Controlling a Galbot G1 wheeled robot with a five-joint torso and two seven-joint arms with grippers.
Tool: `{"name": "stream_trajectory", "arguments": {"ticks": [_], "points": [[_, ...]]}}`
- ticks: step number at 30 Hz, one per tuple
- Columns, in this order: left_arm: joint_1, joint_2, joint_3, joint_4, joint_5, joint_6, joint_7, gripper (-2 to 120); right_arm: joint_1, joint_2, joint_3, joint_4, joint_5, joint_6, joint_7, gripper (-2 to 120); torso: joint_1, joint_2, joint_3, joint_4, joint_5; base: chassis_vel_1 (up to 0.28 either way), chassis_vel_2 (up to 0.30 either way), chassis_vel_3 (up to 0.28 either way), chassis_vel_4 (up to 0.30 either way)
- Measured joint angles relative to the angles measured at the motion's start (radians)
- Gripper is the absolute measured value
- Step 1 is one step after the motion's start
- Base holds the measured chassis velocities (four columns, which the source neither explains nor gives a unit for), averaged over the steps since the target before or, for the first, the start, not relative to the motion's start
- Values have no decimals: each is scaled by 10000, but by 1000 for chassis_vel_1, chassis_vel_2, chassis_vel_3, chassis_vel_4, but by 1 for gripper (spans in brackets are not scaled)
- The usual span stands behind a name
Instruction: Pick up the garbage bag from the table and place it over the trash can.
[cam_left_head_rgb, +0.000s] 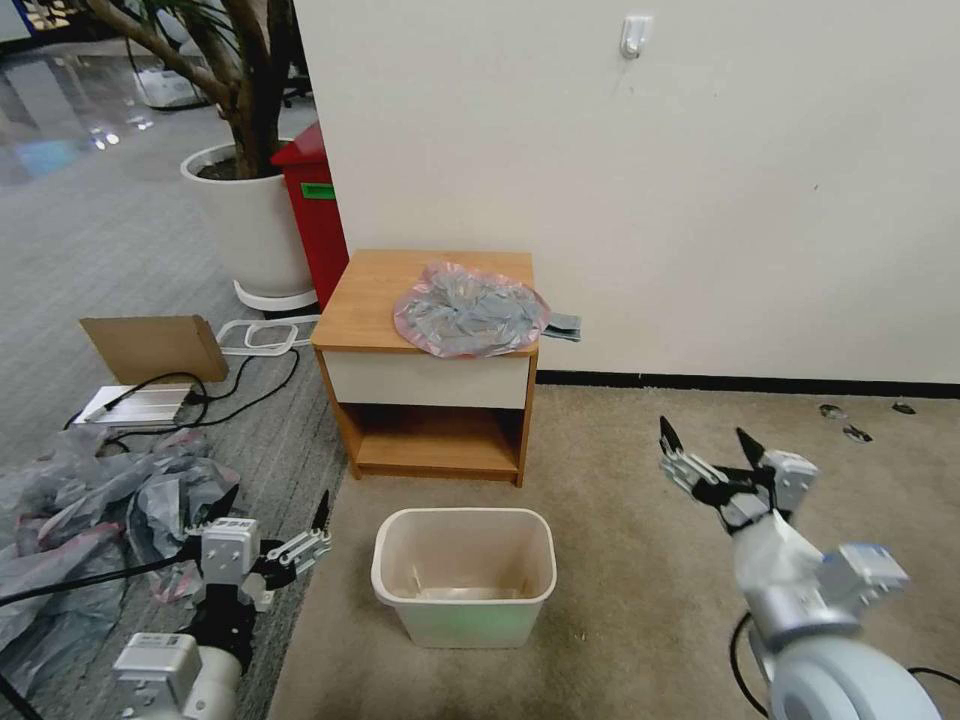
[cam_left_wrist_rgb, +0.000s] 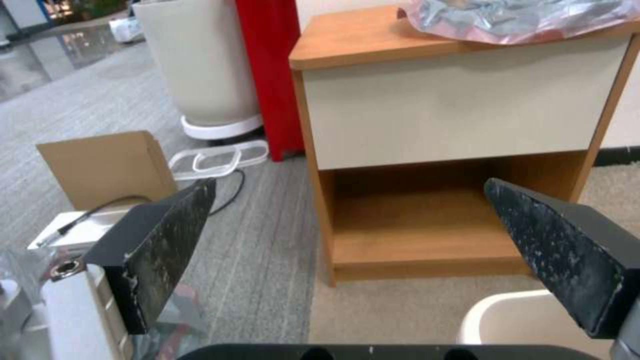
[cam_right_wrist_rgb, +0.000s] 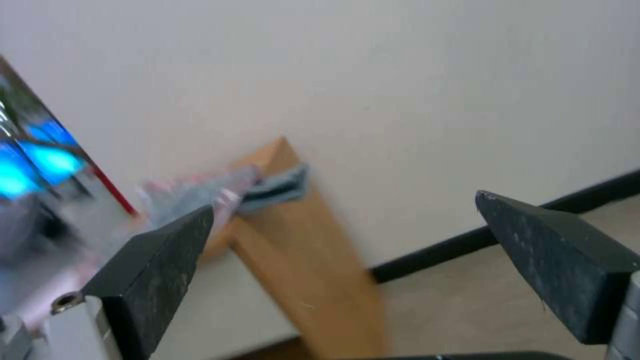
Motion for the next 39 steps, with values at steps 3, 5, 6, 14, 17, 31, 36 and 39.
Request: {"name": "stream_trajectory", "arguments": {"ticks": [3,5,6,14,17,31,36,39], "points": [[135,-6,-194,8,-63,-220,0,100,982,-43,-359,-607,1584,-10,692,100,0,0,0,-2,0,0,0,0,0],[275,-39,-372,13,-98,-488,0,100,1559,-45,-545,-965,2459,25,1056,100,0,0,1,0,-4,0,0,0,0],[350,-64,-466,16,-113,-651,0,100,2020,-34,-704,-1280,3208,57,1340,100,0,0,1,1,-1,0,0,0,0],[487,-168,-580,29,-122,-911,5,100,3546,320,-1333,-2895,5846,350,2143,100,0,-1,1,-2,-4,0,0,0,0],[581,-265,-642,31,-121,-1085,15,100,3959,481,-1464,-3453,6396,444,2193,100,0,0,1,1,-1,0,0,0,0],[725,-386,-700,39,-90,-1138,49,100,6430,881,-1609,-6053,7272,557,2137,100,-1,0,1,-1,-2,0,0,0,0],[804,-394,-702,42,-115,-1145,52,100,6860,967,-1711,-6802,7190,511,2129,99,-1,0,0,-1,-3,0,0,0,0],[814,-398,-703,43,-127,-1145,51,100,6948,1056,-1737,-7095,7141,507,2129,98,-1,0,1,-1,-3,0,0,0,0]]}}
